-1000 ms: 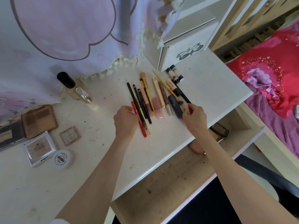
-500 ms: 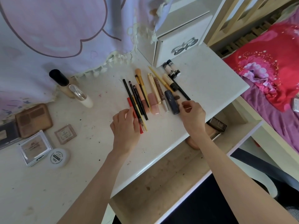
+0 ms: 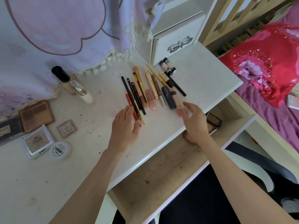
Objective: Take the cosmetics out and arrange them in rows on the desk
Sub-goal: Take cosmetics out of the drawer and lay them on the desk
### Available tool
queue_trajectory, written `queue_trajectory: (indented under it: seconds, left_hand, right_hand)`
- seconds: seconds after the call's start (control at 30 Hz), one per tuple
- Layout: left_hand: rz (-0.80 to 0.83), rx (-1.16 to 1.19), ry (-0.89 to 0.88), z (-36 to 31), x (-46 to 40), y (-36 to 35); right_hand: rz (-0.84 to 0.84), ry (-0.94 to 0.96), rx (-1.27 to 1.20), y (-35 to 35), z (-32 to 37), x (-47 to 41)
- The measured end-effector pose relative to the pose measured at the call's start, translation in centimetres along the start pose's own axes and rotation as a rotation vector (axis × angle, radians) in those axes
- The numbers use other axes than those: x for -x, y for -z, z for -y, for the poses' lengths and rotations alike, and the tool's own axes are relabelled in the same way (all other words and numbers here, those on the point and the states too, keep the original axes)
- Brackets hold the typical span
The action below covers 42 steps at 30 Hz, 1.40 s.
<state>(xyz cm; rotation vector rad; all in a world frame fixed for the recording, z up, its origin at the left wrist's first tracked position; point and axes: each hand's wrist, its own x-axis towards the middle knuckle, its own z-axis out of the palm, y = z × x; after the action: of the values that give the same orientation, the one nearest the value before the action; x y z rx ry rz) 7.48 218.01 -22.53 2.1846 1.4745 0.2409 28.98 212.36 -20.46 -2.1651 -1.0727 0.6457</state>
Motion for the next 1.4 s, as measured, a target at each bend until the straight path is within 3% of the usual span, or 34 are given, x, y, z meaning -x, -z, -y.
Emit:
queue_trajectory:
  seconds: [0.13, 0.27, 0.43, 0.53, 0.63, 0.8, 1.0, 1.07, 1.23, 1.4]
  left_hand:
    - [-0.051, 0.08, -0.032, -1.7, 2.1, 0.1]
    - [-0.2, 0.139, -0.31, -4.5, 5.5, -1.2]
    - [0.026, 0.155, -0.543, -8.4, 8.6, -5.6]
    - [0.215, 0.124, -0.517, -9.5, 8.6, -9.5]
    - [0.374, 0.036, -0.475, -10.1, 7.0, -12.6]
    - [0.461, -0.259, -0.544, -11.4, 3.0, -16.1]
    - [0.484, -0.42, -0.529, -11.5, 1.0, -18.1]
    - [0.463, -0.419, -0.512, -11.1, 1.5, -18.1]
    - [0.195, -0.433, -0.555, -10.0, 3.3, -18.5]
    - [0.171, -0.423, -0.448, -9.5, 3.1, -17.9]
  right_hand:
    - [-0.049, 0.084, 0.045, 1.1, -1.8, 2.6]
    - [-0.027, 0.1, 0.131, 2.6, -4.9, 5.0]
    - [0.078, 0.109, 0.451, 4.4, -9.9, 6.3]
    - [0.135, 0.202, 0.636, 5.2, -11.8, 5.2]
    - [0.261, 0.158, 0.858, 5.8, -12.1, 3.2]
    - [0.417, 0.117, 0.924, 5.2, -12.7, -0.6]
    - [0.556, 0.012, 0.728, 2.9, -14.5, -3.5]
    - [0.523, -0.022, 0.684, 2.4, -14.7, -4.0]
    - [0.395, -0.086, 0.715, 1.3, -14.2, -4.4]
    - [0.314, -0.092, 0.793, -0.1, -14.1, -4.4]
